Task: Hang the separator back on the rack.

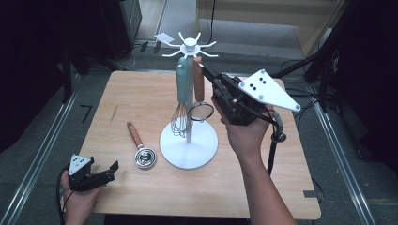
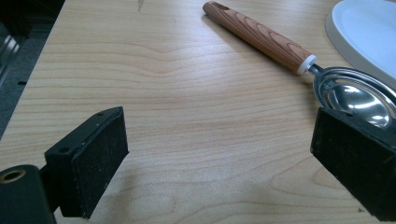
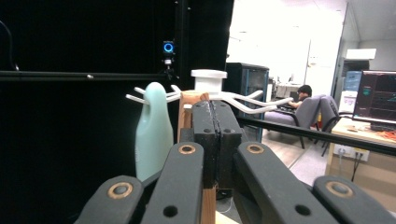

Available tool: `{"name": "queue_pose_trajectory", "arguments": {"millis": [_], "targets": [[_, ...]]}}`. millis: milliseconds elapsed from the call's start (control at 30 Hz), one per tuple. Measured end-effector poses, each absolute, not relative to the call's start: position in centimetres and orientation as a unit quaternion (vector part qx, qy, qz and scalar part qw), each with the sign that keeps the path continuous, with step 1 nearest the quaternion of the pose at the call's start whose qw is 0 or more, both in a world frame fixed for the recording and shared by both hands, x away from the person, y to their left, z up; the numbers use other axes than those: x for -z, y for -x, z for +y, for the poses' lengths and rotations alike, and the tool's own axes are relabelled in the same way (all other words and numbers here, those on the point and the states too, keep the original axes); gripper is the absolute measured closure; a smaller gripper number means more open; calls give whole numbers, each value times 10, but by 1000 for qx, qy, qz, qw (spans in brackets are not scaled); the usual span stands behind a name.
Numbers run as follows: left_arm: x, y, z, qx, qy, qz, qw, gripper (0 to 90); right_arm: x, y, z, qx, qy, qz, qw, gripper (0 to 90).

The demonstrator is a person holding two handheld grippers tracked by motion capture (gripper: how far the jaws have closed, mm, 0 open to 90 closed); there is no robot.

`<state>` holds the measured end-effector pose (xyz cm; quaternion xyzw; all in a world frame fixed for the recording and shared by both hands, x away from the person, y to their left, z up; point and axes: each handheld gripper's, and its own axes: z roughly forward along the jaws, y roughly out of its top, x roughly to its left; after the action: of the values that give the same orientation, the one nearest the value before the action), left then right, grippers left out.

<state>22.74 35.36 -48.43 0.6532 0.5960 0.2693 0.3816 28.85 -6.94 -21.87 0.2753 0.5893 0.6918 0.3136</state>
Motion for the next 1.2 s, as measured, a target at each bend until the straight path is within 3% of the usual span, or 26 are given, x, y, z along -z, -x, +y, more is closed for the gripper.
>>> {"name": "queue_pose_trajectory", "arguments": {"millis": [500, 600, 700, 933, 1033, 1200], "targets": [[484, -227, 353, -270, -653, 594, 385, 87, 222, -283, -56, -686, -259, 604, 312, 900], [484, -226, 353, -271, -652, 594, 385, 149, 225, -283, -60, -682, -266, 605, 315, 900], [484, -228, 350, -297, -648, 610, 346, 352, 230, -283, -66, -676, -273, 606, 317, 900], [484, -227, 349, -292, -658, 593, 362, 526, 254, -285, -80, -661, -292, 616, 313, 900], [484, -226, 349, -277, -659, 588, 380, 537, 271, -286, -86, -652, -303, 622, 310, 895], [483, -228, 339, -254, -664, 569, 414, 477, 303, -287, -95, -635, -327, 632, 301, 883]]}}
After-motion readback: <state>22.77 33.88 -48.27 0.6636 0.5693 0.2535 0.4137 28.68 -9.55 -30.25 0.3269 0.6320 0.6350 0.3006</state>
